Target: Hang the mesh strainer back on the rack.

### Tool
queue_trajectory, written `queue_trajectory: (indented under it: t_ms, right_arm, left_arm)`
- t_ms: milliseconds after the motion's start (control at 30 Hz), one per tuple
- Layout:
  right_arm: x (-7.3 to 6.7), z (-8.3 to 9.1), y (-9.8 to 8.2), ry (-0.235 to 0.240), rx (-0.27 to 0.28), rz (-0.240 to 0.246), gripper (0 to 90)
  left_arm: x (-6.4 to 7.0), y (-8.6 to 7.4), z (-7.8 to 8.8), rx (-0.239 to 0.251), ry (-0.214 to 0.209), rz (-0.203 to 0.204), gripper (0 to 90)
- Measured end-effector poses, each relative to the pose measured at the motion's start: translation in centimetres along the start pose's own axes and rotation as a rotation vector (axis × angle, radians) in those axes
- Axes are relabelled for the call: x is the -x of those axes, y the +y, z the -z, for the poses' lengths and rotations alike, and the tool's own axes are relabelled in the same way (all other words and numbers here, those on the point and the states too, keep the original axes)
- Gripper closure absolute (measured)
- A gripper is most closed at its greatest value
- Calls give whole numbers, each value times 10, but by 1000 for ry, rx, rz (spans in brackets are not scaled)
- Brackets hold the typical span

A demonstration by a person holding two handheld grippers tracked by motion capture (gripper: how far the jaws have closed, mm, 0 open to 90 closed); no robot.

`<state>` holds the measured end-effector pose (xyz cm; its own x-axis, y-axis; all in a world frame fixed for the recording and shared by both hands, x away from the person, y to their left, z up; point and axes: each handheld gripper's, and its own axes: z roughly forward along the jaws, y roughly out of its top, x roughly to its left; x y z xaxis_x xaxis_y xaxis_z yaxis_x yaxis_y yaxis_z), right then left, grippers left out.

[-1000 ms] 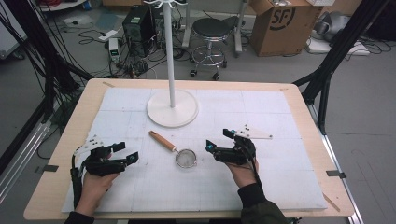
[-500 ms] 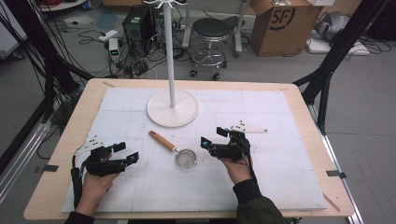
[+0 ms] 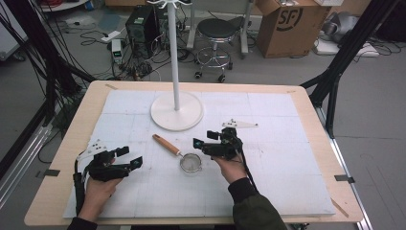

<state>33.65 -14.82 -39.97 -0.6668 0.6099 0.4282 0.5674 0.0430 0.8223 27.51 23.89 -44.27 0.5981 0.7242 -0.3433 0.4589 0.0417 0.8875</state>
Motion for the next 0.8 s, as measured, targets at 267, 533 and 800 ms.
queue_trajectory:
  t_ms: [267, 533, 800]
  right_arm:
    - [-1, -13, 6, 2, -13, -23, 282]
    - [-2, -25, 5, 23, -46, -41, 282]
    - [-8, -40, 10, 50, -60, -56, 312]
  left_arm:
    - [-1, 0, 1, 7, 7, -2, 146]
    - [0, 0, -1, 8, 14, -11, 146]
    - [0, -1, 0, 7, 14, -11, 146]
